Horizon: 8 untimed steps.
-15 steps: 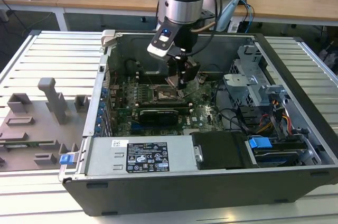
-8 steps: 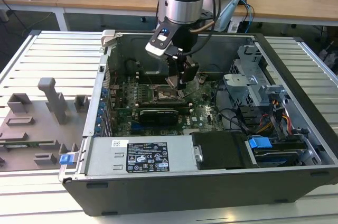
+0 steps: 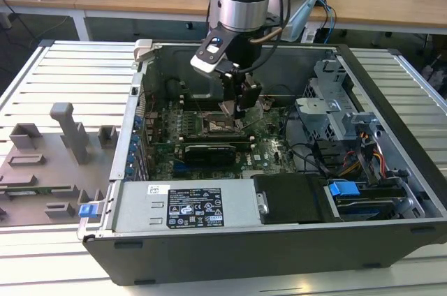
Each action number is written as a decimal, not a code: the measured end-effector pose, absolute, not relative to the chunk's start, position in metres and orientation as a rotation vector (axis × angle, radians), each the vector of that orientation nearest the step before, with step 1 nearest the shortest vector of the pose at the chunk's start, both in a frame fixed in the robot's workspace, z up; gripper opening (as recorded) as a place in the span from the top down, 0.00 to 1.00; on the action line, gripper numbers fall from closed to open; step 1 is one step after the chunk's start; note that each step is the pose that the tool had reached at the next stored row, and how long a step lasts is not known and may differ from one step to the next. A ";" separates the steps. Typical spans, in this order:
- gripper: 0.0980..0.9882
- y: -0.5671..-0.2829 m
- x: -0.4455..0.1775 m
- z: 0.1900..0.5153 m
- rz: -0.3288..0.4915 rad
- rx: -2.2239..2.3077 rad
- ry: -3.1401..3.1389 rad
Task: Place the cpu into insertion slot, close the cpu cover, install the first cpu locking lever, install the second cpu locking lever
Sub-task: 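Place the cpu into insertion slot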
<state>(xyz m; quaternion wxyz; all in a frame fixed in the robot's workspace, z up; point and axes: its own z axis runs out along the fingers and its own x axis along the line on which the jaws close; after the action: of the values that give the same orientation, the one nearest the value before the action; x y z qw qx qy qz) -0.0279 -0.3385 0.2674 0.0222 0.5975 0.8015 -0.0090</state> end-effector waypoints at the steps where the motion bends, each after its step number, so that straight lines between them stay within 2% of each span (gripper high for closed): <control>1: 0.50 -0.339 -0.028 0.267 -0.029 1.857 2.478; 8: 0.50 -0.339 -0.028 0.267 -0.035 1.908 2.437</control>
<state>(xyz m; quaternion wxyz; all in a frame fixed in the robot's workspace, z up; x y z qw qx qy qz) -0.0279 -0.3385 0.2674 0.0232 0.6162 0.7872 -0.0112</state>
